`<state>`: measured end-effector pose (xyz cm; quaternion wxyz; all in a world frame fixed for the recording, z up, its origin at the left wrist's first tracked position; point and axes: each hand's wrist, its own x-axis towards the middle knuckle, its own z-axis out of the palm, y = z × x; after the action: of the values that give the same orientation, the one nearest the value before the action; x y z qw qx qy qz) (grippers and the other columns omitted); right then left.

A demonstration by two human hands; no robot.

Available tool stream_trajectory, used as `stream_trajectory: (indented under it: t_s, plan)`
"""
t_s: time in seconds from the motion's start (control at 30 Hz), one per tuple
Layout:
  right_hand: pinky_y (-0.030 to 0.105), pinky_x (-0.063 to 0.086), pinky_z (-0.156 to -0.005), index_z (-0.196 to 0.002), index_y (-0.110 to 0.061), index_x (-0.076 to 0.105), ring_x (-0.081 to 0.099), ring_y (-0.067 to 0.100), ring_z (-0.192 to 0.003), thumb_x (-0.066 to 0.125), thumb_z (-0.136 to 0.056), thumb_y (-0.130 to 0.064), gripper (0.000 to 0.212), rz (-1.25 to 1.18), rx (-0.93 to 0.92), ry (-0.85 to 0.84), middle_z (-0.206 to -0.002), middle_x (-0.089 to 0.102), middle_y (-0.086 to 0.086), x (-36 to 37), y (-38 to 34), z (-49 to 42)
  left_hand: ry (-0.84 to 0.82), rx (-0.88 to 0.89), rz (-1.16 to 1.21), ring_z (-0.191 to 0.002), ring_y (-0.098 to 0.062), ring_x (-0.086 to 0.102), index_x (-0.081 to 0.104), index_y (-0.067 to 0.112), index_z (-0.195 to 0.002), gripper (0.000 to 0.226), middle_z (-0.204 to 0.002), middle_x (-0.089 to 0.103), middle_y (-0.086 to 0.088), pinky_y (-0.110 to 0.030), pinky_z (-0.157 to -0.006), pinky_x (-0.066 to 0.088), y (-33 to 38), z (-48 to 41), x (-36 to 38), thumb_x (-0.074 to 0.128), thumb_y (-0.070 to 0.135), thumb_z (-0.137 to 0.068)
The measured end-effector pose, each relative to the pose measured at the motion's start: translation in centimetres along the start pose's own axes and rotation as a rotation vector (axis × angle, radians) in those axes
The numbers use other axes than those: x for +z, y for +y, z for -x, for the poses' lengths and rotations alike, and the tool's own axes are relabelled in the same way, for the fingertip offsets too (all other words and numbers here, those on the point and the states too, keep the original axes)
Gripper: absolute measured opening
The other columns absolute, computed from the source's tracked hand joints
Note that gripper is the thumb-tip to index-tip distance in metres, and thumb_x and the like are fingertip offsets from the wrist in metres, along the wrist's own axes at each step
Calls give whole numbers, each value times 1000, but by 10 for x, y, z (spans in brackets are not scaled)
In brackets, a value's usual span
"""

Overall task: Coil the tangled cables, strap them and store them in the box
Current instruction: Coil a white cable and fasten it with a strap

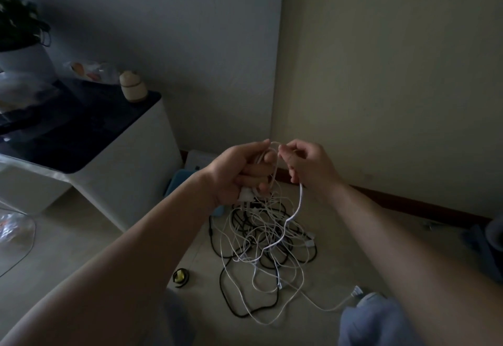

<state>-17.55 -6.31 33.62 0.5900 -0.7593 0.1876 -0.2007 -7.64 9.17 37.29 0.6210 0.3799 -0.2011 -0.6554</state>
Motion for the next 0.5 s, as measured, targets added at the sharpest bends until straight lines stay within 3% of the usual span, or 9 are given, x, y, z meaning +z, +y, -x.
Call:
stream_trajectory:
  t_s: [0.07, 0.13, 0.2, 0.27, 0.37, 0.5]
  plan:
    - [26, 43, -47, -78, -20, 65, 47, 13, -45, 51, -105, -28, 31, -32, 65, -96, -55, 51, -3, 6, 2, 1, -98, 59, 143, -36, -6, 11, 52, 19, -69, 39, -50, 17, 10, -19, -52, 44, 3, 3, 3, 36, 36, -101]
    - [24, 42, -46, -87, -12, 62, 46, 14, -47, 42, -108, -26, 33, -24, 140, -227, -57, 49, -1, 14, 4, 5, -93, 162, 307, -36, -7, 13, 51, 20, -71, 37, -51, 18, 11, -18, -59, 48, 7, 3, 5, 37, 36, -101]
    - [24, 42, -48, -92, -7, 62, 45, 13, -48, 37, -109, -23, 34, 37, 210, -344, -59, 47, 0, 22, 4, 11, 62, 334, 367, -35, -5, 20, 52, 19, -75, 36, -48, 23, 10, -18, -62, 49, 10, 2, 1, 35, 35, -103]
    - [26, 42, -55, -96, -5, 65, 45, 12, -51, 37, -109, -23, 36, 117, 237, -406, -60, 47, -1, 31, 2, 18, 257, 477, 348, -39, -5, 39, 52, 18, -79, 36, -49, 39, 9, -20, -64, 50, 16, 2, -6, 35, 33, -106]
    - [31, 44, -61, -99, -7, 72, 47, 10, -50, 46, -106, -24, 32, 148, 175, -350, -53, 48, -9, 41, -4, 25, 423, 560, 317, -63, -15, 67, 57, 14, -86, 33, -69, 65, 0, -27, -76, 53, 24, 6, -19, 38, 31, -108]
    - [30, 41, -55, -108, -18, 71, 38, 12, -49, 51, -105, -21, 21, -98, 140, -364, -51, 38, -7, 49, -11, 30, 554, 602, 190, -95, -29, 74, 56, 9, -99, 27, -100, 75, -14, -40, -96, 52, 27, 7, -29, 35, 22, -109]
